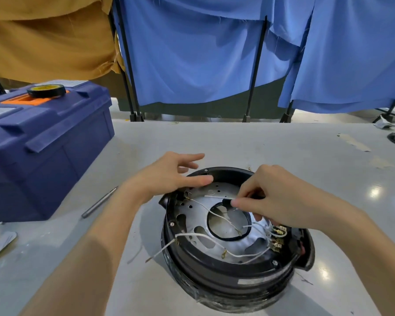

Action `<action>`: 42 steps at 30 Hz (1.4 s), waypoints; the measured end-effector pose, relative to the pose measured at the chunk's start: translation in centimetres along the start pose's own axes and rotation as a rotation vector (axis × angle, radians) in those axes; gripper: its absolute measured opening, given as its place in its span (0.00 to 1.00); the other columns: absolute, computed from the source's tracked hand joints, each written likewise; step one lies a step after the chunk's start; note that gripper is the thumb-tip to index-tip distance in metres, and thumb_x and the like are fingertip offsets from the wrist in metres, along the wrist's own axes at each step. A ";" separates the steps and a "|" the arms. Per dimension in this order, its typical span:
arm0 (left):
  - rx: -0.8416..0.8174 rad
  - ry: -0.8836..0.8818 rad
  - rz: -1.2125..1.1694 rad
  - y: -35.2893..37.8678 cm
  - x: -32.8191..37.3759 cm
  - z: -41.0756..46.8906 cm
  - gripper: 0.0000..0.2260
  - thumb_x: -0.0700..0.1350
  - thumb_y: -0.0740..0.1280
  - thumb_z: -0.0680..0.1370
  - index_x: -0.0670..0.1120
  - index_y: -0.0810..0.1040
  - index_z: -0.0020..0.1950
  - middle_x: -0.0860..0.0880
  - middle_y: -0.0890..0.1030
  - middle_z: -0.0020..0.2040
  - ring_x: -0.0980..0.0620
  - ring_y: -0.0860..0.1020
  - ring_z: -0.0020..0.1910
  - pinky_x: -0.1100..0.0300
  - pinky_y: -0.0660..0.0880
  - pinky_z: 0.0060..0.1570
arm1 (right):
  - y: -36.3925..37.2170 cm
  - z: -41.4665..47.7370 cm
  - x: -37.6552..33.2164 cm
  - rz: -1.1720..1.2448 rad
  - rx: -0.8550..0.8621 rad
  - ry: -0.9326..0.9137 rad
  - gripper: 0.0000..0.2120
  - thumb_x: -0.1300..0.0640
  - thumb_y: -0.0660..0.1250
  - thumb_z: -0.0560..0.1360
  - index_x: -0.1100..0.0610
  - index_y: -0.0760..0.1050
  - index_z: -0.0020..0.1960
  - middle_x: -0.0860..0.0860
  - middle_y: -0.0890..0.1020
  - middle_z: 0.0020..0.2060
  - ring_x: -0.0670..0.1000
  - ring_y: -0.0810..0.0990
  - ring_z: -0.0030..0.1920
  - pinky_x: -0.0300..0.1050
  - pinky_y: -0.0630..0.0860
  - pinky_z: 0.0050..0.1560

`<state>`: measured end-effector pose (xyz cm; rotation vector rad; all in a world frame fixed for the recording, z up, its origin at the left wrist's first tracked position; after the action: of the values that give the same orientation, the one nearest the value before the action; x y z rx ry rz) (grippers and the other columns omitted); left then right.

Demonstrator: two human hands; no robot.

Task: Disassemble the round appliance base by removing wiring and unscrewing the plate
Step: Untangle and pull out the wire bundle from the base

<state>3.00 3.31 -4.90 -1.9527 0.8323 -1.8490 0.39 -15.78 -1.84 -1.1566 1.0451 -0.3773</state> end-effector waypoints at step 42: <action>0.058 0.360 -0.022 2.5 0.8 -1.3 0.04 0.42 0.71 0.75 0.45 0.85 0.47 0.50 0.86 0.36 0.52 0.83 0.39 0.51 0.78 0.48 | 2.9 -1.1 -2.1 0.063 -0.125 -0.112 0.13 0.59 0.66 0.76 0.58 0.79 0.33 0.44 0.72 0.18 0.46 0.67 0.21 0.33 0.65 0.25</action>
<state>1.23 1.08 -5.61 -1.6232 0.8473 -2.2500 -2.34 -13.70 -3.39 -1.2392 1.0149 -0.1974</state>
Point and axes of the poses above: each hand's wrist, its own z-axis towards the middle knuckle, its own y-axis out of the palm, x = y × z, the point moved 5 cm from there along z, towards the middle knuckle
